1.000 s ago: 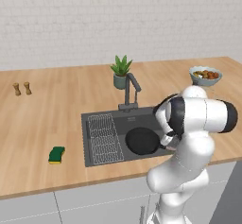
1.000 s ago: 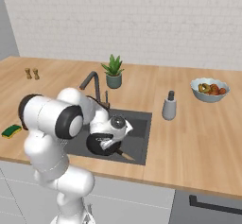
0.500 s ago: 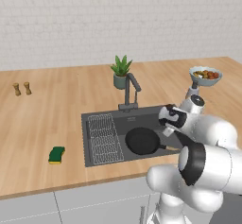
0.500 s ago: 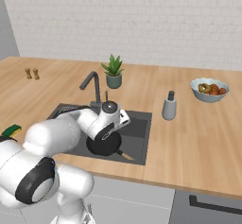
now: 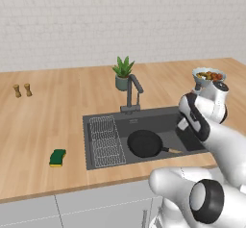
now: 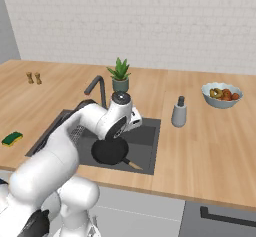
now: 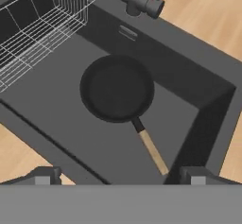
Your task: Pick the pan and sponge and place them into the sink. Then turn on the water.
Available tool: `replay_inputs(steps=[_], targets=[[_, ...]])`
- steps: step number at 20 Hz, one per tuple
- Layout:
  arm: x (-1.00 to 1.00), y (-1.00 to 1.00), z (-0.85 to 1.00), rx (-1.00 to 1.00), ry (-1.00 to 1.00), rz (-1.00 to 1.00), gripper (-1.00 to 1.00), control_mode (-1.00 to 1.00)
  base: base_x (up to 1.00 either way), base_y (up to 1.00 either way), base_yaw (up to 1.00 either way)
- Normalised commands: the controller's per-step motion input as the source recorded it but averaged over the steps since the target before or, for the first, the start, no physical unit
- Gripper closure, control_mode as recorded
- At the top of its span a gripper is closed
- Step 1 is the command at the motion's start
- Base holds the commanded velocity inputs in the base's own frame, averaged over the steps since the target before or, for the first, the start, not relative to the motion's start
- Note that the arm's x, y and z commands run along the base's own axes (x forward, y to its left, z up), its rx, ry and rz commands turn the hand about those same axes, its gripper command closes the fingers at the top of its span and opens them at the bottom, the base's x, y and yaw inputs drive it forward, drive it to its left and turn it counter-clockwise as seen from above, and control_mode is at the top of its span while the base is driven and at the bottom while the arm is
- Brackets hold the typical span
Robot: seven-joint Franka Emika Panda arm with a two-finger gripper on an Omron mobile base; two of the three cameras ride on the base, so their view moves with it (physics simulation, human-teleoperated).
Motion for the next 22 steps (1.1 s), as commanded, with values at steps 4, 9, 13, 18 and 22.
replay_inputs(steps=[4,9,13,18,22], targets=[[-0.80,0.02,0.37,0.00,0.00,-0.01,-1.00,-1.00,0.00,0.00,0.00],[-0.74,0.32,0.31,-0.05,0.00,0.00,-1.00,-1.00,0.00,0.00,0.00],[-0.65,0.53,0.33,-0.05,0.00,0.00,-1.00,-1.00,0.00,0.00,0.00],[-0.48,0.67,0.36,-0.04,0.00,-0.02,-1.00,-1.00,0.00,0.00,0.00],[-0.37,0.72,0.33,-0.01,-0.01,0.00,-1.00,-1.00,0.00,0.00,0.00]])
